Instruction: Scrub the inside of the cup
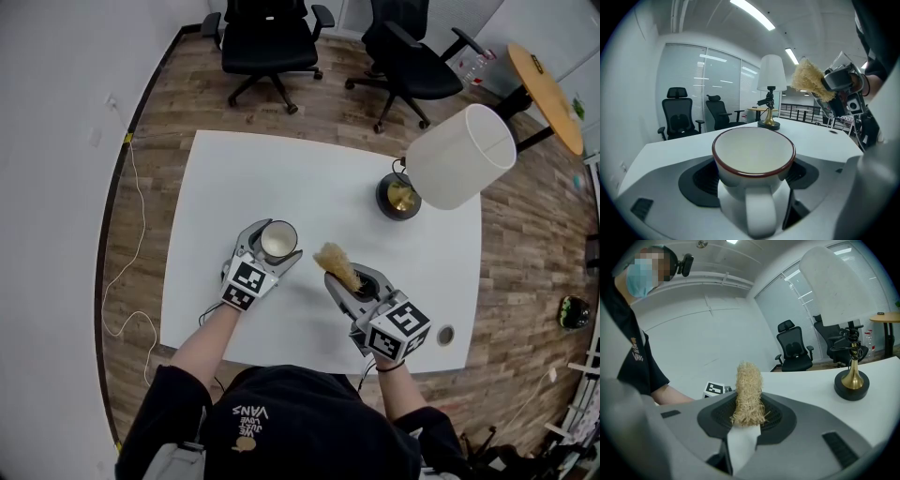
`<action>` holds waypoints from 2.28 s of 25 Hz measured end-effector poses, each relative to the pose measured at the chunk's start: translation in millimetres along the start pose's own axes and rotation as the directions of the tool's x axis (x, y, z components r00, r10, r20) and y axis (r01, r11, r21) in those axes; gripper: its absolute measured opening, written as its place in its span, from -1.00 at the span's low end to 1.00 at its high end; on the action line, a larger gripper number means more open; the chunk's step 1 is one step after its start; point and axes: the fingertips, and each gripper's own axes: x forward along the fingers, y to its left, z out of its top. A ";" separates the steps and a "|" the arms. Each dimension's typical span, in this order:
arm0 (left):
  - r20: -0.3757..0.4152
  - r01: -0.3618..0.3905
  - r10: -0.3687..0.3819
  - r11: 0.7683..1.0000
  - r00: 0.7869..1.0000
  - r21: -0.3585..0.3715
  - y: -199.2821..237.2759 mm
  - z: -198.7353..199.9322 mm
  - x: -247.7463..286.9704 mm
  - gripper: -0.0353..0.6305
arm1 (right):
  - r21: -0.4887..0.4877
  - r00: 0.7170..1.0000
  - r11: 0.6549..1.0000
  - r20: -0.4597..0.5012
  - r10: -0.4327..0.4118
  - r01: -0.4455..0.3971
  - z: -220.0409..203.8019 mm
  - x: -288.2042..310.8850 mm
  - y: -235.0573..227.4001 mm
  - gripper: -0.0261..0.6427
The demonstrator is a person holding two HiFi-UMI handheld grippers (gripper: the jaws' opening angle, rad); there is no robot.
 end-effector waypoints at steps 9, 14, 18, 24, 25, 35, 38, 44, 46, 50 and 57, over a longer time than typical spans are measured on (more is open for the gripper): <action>0.044 0.007 -0.006 1.000 0.999 -0.022 1.0 1.0 0.5 0.30 | 0.003 1.000 1.000 0.004 0.002 -0.002 0.2 1.8 1.8 -0.61; 0.048 0.008 -0.006 1.000 0.999 -0.024 1.3 2.6 0.7 0.30 | 0.005 1.000 1.000 0.009 0.001 -0.001 4.1 2.2 2.6 -0.61; 0.069 0.007 -0.006 1.000 0.998 -0.009 -0.9 9.2 -6.2 0.30 | -0.001 1.000 1.000 0.016 0.003 -0.003 5.4 1.7 4.4 -0.61; 0.158 -0.025 0.022 0.999 0.987 0.019 -4.3 40.6 -36.7 0.29 | -0.015 0.999 1.000 0.037 0.005 -0.005 12.8 2.5 11.4 -0.61; 0.172 -0.034 0.028 0.999 0.985 0.028 -6.2 46.1 -43.0 0.29 | -0.018 0.999 1.000 0.042 0.006 -0.005 14.1 2.4 12.7 -0.61; 0.274 -0.061 0.058 0.998 0.960 0.003 -20.6 85.4 -107.7 0.28 | -0.054 0.997 0.999 0.082 0.013 -0.008 26.0 -3.1 35.5 -0.61; 0.292 -0.068 0.065 0.998 0.954 0.003 -25.2 91.8 -127.3 0.15 | -0.058 0.995 0.998 0.094 0.011 -0.006 27.2 -6.3 42.9 -0.61; 0.313 -0.097 0.083 0.995 0.946 0.031 -38.4 95.2 -159.4 -0.30 | -0.072 0.994 0.997 0.111 0.009 -0.001 23.4 -15.0 61.0 -0.61; 0.312 -0.113 0.095 0.993 0.945 0.040 -45.4 96.9 -168.4 -0.32 | -0.078 0.993 0.997 0.114 0.006 0.003 21.4 -19.9 65.7 -0.61; 0.332 -0.106 0.093 0.994 0.939 0.020 -58.1 99.3 -185.9 -0.53 | -0.092 0.992 0.996 0.123 0.003 0.009 18.3 -24.8 75.3 -0.61; 0.346 -0.111 0.096 0.994 0.933 0.022 -69.7 105.4 -212.6 -0.82 | -0.113 0.992 0.994 0.129 0.006 0.009 17.8 -28.8 96.4 -0.61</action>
